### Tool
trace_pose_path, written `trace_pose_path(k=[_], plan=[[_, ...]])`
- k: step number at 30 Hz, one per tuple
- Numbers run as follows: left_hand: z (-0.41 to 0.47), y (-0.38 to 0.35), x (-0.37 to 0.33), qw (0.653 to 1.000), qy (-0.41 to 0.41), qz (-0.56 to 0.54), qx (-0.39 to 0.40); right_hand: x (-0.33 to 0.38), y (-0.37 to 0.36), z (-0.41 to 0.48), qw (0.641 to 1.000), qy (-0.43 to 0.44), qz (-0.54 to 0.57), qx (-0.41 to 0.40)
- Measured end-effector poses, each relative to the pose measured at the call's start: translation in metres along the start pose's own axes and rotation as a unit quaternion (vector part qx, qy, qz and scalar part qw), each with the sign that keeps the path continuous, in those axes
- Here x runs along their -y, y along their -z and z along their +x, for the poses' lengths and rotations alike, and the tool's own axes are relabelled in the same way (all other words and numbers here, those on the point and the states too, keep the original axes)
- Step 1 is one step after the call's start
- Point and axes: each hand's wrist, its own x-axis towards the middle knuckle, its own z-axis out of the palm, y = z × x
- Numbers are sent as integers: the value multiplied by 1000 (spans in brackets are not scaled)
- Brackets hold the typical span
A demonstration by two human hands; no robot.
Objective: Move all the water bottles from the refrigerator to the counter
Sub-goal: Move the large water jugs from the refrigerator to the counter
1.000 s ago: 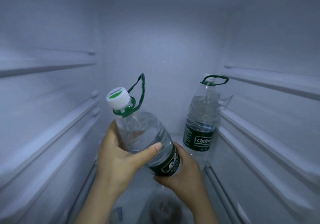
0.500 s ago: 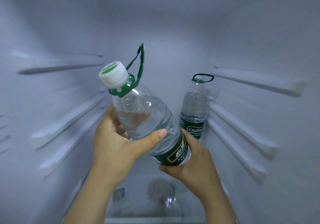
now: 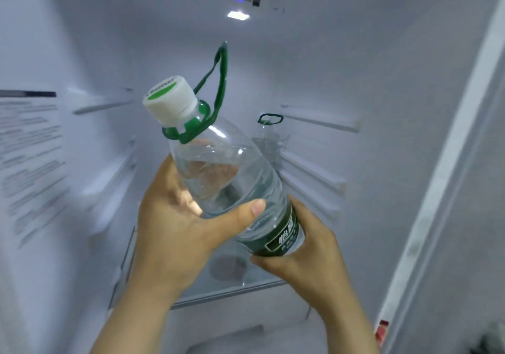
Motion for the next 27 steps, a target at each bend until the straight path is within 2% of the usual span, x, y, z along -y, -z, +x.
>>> trace_pose_path(k=[6,13,27], plan=[[-32,-5,-26,997,29,-54,57,29,24,-63,997,-31,-55,-35],[-63,-42,-47,981,68,-133,126,45,60,-132,986,-120,-79,-86],[-133,-130,-113,963,80,-146,213,62,146,-248,958,-215,-107,-159]])
